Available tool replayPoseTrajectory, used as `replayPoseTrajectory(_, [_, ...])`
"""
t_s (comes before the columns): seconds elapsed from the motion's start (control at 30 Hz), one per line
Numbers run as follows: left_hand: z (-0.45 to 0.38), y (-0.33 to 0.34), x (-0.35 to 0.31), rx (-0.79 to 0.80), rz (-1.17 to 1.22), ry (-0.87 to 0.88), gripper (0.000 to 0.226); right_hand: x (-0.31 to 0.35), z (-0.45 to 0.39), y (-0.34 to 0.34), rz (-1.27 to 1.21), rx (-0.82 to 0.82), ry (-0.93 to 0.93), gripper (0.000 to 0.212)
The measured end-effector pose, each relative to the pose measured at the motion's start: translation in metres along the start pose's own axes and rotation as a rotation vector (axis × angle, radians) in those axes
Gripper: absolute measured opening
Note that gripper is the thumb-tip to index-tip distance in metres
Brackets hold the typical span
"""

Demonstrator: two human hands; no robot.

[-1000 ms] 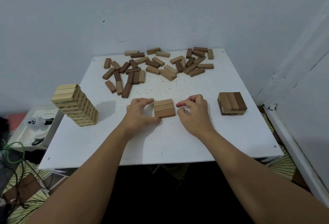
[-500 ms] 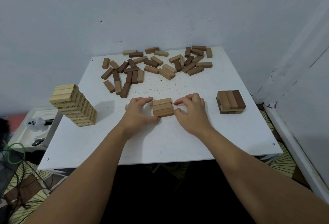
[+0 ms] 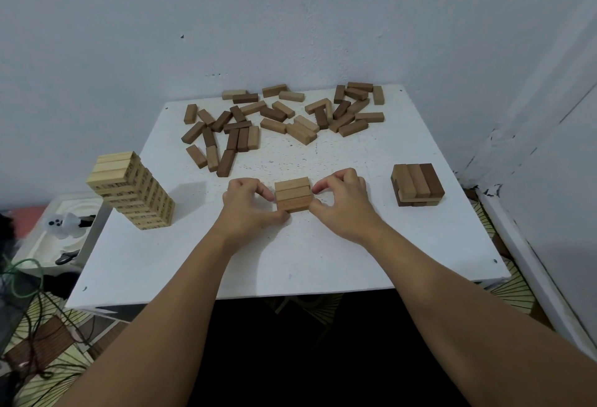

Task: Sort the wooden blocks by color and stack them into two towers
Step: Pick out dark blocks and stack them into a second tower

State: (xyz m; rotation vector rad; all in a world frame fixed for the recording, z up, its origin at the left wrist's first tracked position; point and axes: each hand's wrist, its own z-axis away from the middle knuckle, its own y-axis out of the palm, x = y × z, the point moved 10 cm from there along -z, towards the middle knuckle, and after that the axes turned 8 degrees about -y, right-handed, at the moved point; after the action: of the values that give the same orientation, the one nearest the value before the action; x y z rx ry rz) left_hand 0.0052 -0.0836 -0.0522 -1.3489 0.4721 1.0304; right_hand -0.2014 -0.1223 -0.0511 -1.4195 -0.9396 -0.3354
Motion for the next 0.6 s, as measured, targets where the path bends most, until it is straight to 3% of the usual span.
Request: replayPoseTrajectory(0.6, [0.0004, -0.0012, 0.0015, -0.024, -0.041, -0.016, 0.037, -0.0002, -0.0008, 0.0, -0.006, -0.012, -0.008, 0.026])
